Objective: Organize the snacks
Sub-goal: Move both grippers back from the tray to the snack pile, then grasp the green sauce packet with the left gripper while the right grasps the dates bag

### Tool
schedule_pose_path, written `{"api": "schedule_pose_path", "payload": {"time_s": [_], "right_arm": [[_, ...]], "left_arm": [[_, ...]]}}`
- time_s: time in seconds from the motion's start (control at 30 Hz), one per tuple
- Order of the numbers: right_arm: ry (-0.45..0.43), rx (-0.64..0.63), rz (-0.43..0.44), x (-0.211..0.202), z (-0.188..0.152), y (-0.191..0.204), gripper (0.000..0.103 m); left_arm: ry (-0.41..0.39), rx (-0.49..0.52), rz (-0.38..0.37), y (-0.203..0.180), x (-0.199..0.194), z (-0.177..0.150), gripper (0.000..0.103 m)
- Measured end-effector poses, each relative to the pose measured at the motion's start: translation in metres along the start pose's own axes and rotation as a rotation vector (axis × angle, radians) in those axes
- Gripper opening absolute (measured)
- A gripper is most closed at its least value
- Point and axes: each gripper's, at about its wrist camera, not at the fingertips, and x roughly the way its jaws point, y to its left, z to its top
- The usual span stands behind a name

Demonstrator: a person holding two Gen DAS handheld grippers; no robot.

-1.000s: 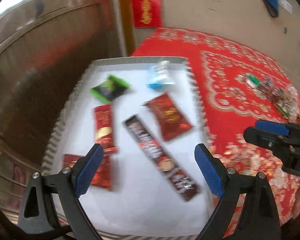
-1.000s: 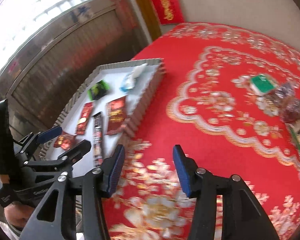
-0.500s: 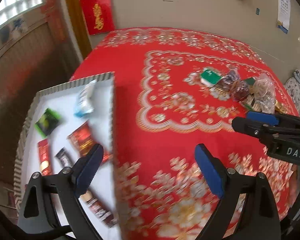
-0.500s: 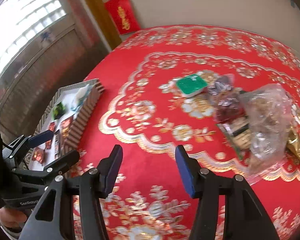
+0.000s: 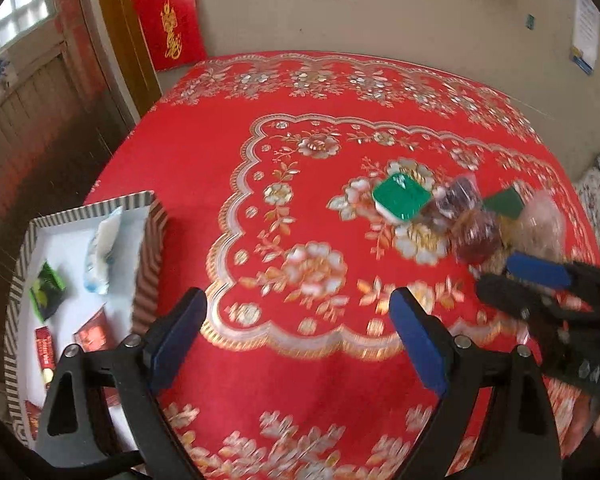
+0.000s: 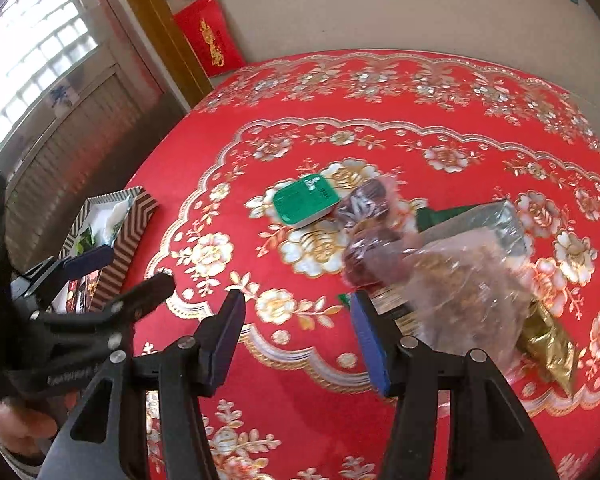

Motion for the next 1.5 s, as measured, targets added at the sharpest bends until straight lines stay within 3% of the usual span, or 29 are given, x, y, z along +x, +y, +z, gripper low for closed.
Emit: {"api": "schedule_pose_path", "payload": {"time_s": [0.5, 1.0, 1.5], "right_arm": [[0.003, 0.029, 0.025, -0.006, 0.013, -0.038, 0.055], [0.0, 0.064, 0.036, -0.009, 0.013, -0.052, 0.055], [0.008, 0.074, 0.047, -0.01, 0.012, -0.055, 0.055]], "left_arm": [[0.106, -0.149, 0.045, -0.029, 0.078, 0.057, 0.092], [0.14, -0.326, -0.044, -0.049, 0.102, 0.073, 0.093], [0.121, -0.331, 0.107, -0.073, 0.107, 0.071, 0.094]]}}
